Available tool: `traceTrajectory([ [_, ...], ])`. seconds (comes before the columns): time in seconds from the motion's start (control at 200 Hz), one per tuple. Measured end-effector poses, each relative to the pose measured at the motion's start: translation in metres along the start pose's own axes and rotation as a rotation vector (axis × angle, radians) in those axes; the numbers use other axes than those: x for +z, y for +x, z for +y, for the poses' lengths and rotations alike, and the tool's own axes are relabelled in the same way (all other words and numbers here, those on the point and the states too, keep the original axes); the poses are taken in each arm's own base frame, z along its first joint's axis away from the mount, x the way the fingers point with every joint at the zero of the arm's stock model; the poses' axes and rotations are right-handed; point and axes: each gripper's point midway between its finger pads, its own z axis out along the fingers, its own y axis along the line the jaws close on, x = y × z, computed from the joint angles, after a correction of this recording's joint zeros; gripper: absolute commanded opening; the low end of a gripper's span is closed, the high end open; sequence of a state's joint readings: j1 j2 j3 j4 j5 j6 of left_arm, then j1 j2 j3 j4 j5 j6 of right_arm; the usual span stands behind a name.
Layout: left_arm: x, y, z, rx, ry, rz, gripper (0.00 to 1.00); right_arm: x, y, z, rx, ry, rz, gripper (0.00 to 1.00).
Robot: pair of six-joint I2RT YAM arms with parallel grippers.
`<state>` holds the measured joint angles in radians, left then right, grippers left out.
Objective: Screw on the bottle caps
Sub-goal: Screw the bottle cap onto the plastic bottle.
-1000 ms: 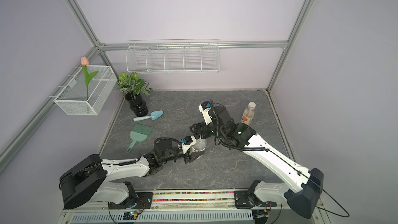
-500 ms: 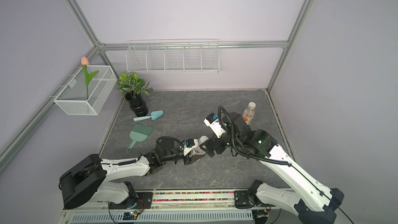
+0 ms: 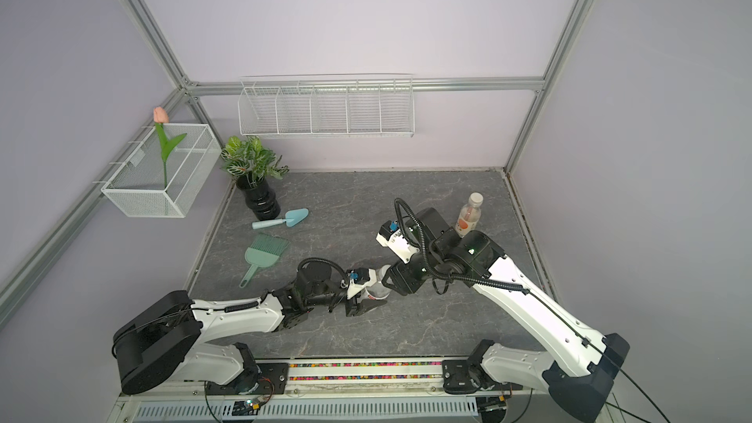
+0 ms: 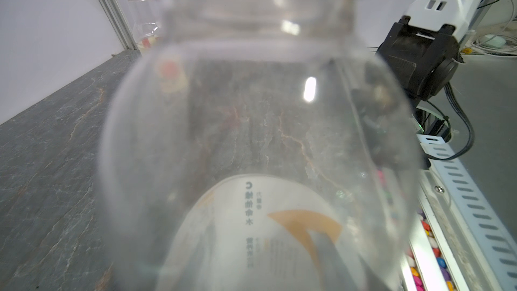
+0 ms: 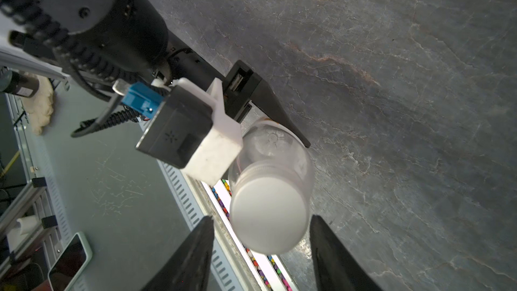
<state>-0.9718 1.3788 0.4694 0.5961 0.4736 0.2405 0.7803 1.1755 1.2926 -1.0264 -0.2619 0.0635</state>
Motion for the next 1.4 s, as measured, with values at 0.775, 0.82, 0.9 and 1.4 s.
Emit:
traceTrajectory([
  [0.775, 0.002, 0.018, 0.006, -0.034, -0.028, 0.074, 0.51, 0.019, 0.000, -0.013, 0.229, 0.055, 0.074, 0.41],
  [0.82, 0.002, 0.021, 0.008, -0.034, -0.043, 0.085, 0.51, 0.022, -0.001, -0.015, 0.277, 0.060, 0.072, 0.39],
  [0.9, 0.001, 0.029, 0.013, -0.029, -0.080, 0.123, 0.51, 0.030, -0.001, -0.018, 0.379, 0.064, 0.077, 0.39],
  [1.4, -0.009, 0.074, 0.036, 0.105, -0.311, 0.374, 0.50, 0.071, 0.021, -0.034, 0.886, 0.042, 0.161, 0.51],
])
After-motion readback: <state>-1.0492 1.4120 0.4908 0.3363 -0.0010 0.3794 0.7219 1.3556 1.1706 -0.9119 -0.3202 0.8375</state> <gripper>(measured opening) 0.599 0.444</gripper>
